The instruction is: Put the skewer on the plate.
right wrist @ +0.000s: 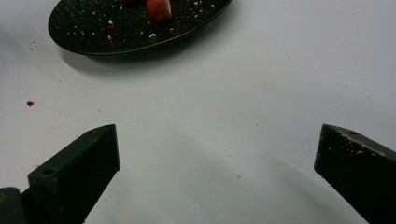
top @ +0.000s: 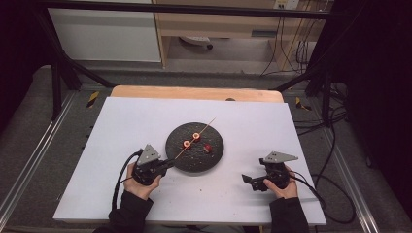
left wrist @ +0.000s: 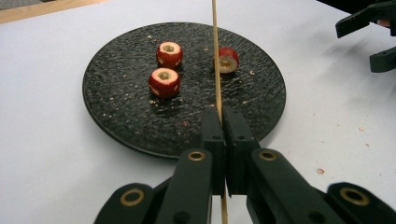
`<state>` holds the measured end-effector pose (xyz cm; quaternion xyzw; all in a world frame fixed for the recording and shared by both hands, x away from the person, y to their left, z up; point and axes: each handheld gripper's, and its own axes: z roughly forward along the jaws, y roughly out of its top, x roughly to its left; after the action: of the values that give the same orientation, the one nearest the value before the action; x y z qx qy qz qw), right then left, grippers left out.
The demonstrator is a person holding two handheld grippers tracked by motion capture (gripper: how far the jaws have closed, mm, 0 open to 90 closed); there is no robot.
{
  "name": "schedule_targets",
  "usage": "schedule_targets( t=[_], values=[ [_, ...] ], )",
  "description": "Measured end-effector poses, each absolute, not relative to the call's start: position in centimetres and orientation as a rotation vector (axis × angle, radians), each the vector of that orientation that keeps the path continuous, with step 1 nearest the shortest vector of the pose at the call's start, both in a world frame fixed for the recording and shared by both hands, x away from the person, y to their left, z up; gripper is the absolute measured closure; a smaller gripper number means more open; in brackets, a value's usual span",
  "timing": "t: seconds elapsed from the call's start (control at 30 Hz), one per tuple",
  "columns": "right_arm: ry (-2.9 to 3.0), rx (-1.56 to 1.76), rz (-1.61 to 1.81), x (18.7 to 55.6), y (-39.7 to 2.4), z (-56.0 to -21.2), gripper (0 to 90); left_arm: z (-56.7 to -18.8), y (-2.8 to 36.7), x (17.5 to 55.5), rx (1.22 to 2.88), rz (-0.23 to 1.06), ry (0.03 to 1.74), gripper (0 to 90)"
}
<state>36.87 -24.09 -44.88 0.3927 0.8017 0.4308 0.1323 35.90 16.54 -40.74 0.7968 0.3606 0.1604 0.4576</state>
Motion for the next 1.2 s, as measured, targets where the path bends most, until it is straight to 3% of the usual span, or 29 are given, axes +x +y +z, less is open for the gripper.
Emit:
schedule_targets(
  t=[0.63,1.2],
  values=[
    [2.331,1.146,1.236,36.8,-24.1,-45.1,1.2,-42.7,12.9,37.8,2.053,0.422,0.95,88.1],
    [2.331,1.14,1.234,36.9,-24.1,-45.2,1.2,-44.2,11.9,38.9,2.102,0.477,1.023,88.0]
  ],
)
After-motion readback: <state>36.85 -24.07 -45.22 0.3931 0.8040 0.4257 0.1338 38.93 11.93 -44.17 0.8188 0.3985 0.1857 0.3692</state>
